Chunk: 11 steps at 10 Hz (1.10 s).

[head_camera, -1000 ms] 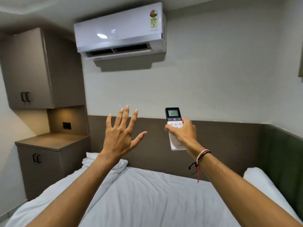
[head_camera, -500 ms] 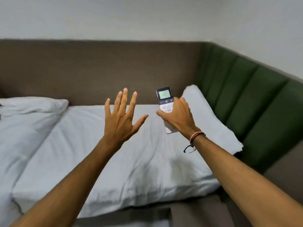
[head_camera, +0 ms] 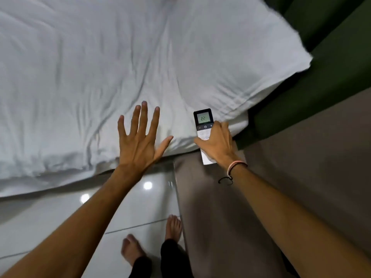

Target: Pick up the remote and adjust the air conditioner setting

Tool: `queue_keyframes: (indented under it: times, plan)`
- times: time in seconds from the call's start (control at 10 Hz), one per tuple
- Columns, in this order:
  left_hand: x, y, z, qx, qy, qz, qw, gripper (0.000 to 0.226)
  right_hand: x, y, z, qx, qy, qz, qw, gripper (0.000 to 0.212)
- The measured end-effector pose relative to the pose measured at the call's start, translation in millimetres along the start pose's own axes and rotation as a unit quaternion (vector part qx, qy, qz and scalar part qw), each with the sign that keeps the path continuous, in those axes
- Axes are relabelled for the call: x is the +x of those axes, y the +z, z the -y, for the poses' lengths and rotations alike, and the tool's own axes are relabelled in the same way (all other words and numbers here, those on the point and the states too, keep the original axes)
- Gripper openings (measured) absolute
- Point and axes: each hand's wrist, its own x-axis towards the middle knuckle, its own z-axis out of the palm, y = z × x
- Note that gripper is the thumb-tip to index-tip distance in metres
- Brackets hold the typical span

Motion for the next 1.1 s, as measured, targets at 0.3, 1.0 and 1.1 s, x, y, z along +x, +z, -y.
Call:
queue_keyframes:
  times: [0.3, 1.0, 1.1]
  plan:
    - [-43.2, 119.1, -13.0, -0.006, -0.003, 0.041, 0.999, 0.082, -5.7, 137.9, -126.6, -0.071, 0.076, 0.079, 0.991, 0.054]
    - [-62.8, 156.2, -1.3, -0.004, -0.052, 0.084, 0.995, 0.088, -33.2, 219.7, -175.0, -0.137, 0.121, 0.104, 0.978, 0.086]
    - [-60.9, 144.3, 4.6, 0.01, -0.045, 0.06, 0.997, 0.088, -34.7, 206.0, -168.9, -0.181, 0.093, 0.108, 0.973, 0.11]
